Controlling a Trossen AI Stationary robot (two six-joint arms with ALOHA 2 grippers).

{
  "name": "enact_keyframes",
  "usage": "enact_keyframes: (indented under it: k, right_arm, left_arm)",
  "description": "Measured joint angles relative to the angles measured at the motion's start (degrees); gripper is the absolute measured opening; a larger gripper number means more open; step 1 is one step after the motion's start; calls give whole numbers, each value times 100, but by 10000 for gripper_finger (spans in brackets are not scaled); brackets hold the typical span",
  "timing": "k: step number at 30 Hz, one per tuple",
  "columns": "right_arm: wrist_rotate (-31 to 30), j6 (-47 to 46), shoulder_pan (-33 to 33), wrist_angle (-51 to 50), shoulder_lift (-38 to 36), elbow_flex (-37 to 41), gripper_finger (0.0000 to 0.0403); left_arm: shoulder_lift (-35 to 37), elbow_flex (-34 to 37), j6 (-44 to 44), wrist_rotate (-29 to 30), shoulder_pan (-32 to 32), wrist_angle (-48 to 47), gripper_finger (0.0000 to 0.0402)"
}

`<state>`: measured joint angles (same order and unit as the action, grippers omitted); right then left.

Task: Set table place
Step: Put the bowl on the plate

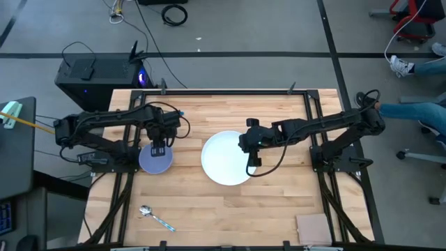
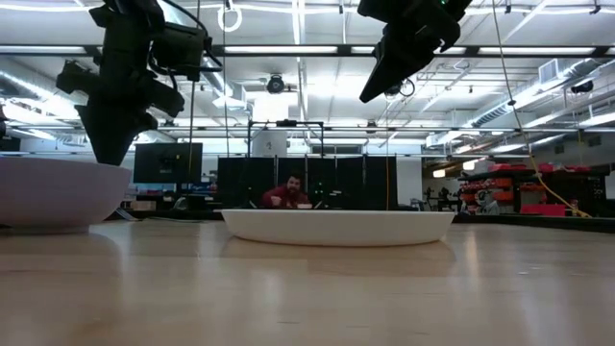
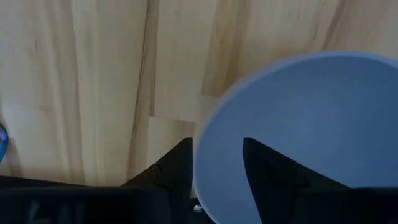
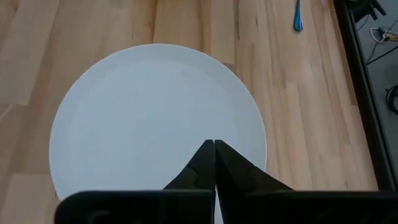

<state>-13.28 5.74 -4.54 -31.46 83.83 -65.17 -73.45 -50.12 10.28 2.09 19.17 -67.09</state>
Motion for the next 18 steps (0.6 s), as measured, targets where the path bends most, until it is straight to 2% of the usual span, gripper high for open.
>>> enact_keyframes:
  k: [14,18]
  right_arm:
    - [2,-2,-2,-26,0,0,7]
    - [4,-4,-4,-26,0,0,4]
  left_arm:
    - [-4,6,5,-24,180,262,155]
    - [-4,102,186,-364,294,361,153]
